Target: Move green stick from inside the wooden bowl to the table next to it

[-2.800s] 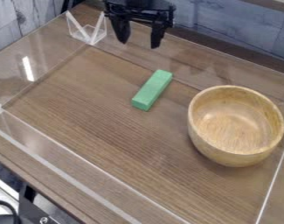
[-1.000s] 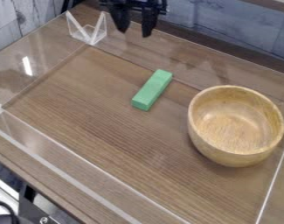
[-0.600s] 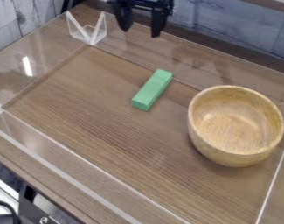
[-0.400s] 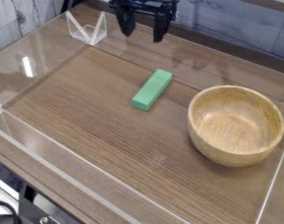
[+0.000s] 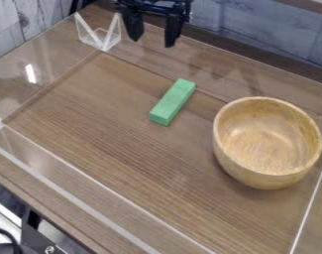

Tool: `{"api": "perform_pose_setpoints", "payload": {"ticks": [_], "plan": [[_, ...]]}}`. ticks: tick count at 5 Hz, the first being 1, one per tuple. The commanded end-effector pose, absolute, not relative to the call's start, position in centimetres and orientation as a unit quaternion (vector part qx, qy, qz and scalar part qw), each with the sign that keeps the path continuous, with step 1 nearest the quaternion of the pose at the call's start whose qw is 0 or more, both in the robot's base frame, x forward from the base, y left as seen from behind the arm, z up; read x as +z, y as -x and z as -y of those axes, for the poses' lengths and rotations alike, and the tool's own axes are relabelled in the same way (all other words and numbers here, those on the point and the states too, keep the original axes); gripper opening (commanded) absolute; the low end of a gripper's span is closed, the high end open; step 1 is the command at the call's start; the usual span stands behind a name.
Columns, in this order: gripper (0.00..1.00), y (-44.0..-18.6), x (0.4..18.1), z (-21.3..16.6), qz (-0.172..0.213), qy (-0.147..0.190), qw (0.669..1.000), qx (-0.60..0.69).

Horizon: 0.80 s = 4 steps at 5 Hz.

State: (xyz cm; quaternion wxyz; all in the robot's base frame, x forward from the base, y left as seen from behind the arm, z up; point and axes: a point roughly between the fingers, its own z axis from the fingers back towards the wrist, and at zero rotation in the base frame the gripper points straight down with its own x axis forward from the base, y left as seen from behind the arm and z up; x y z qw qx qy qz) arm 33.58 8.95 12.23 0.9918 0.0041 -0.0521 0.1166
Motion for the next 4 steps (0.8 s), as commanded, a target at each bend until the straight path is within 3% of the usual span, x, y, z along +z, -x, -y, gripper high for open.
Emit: {"api": "perform_pose_setpoints", "payload": {"ticks": [1, 2, 4], "plan": [[1.00, -33.4, 14.9, -8.7, 0.079, -0.009, 0.984, 0.160], [1.00, -32.7, 15.6, -7.4, 0.073, -0.006, 0.978, 0.195], [1.00, -33.1, 13.5, -7.0, 0.060, -0.013, 0.983, 0.175]]}}
